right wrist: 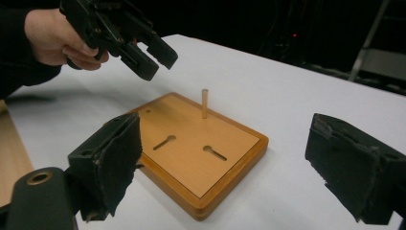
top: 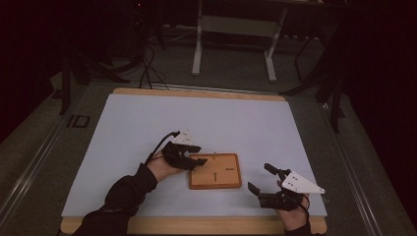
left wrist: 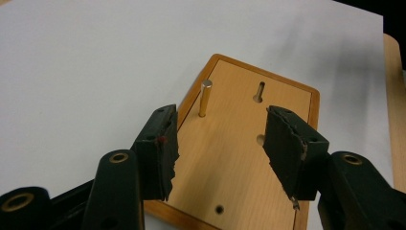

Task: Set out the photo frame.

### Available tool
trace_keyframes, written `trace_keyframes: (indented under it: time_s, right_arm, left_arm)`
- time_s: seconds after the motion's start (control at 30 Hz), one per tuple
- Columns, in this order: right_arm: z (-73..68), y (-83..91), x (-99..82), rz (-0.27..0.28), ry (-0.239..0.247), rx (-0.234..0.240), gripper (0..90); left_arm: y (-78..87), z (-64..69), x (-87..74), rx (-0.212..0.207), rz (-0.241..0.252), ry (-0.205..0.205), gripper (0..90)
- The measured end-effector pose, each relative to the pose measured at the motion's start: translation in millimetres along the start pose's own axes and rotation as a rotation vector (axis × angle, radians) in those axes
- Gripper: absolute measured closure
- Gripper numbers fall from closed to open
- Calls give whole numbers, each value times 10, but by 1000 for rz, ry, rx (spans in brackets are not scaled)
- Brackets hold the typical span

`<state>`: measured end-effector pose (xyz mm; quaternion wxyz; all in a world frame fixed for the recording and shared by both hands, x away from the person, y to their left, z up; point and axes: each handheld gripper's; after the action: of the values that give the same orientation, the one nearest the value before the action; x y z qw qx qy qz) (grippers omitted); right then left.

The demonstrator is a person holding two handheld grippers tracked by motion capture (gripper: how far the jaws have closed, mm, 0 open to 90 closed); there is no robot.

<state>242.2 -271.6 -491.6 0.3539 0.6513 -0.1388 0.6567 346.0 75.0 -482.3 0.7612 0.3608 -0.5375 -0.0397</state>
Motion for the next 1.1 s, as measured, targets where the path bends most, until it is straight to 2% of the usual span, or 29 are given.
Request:
trace_keyframes:
  time_s: [0.23,0.5,0.7,1.1]
  right_arm:
    - [-48,-32,11,-9,7,11,113]
    - [-40,-36,-1,-41,-11,4,134]
    - [-37,-24,-8,-41,-12,-4,137]
    - [-50,-48,-17,-62,-8,10,150]
  left_arm:
    - [-176,24,-19,3,-4,-25,512]
    - [-389,-48,19,10,6,-8,539]
    - [-474,-74,44,18,0,-16,614]
    - [-574,-83,51,-4,-5,-10,735]
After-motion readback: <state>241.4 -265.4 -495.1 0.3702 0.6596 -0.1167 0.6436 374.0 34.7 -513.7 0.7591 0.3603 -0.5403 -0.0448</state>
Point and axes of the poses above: each handheld gripper's, and its own axes: y roughly backward along the jaws, x roughly out of its top, z roughly to its right, and after that the axes turned 6 degrees about y, right-handed
